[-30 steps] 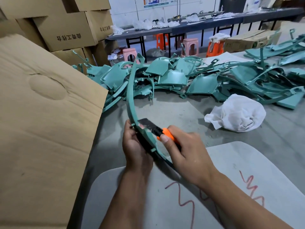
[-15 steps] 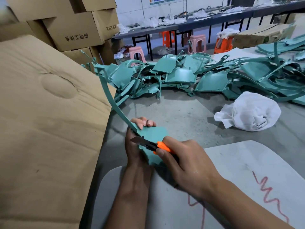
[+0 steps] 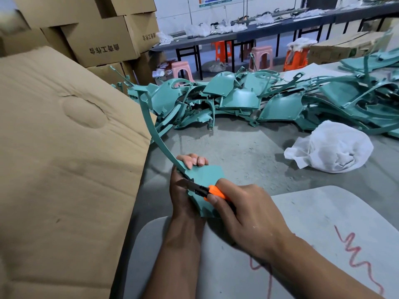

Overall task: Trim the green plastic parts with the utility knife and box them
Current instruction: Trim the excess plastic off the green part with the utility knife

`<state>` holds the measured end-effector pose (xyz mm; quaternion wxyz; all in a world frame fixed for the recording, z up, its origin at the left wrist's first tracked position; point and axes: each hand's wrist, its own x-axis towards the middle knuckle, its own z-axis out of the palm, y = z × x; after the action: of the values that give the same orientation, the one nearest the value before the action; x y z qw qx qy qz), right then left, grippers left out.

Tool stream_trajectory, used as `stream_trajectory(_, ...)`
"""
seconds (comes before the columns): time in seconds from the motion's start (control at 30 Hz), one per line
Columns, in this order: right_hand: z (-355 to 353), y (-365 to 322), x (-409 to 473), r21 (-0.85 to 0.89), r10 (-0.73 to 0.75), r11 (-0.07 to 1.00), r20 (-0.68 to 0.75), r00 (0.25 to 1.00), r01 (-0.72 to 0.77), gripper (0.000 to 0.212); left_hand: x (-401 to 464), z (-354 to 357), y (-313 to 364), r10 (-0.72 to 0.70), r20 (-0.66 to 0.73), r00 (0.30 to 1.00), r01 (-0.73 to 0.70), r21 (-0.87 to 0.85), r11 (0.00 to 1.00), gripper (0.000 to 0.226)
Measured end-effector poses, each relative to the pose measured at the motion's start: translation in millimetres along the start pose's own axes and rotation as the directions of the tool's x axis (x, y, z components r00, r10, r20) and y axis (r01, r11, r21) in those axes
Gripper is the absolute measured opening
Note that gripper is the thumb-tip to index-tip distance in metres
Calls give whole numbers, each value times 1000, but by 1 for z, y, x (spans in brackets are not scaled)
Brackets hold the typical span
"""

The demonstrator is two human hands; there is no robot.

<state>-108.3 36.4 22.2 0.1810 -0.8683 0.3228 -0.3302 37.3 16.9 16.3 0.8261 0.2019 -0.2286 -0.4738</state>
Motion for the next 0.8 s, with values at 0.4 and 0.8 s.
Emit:
stream_trajectory(0.4,-3,7,0,1,10,1000,-44,999,-10,37,-3,2,-2,-72,-35,997,71,-33,997,29)
stream_trajectory(0.8,-3,13,2,21,-32,999,-25,999,33,33,-9,10,-11,-238,-116,964,230,-81,970,6)
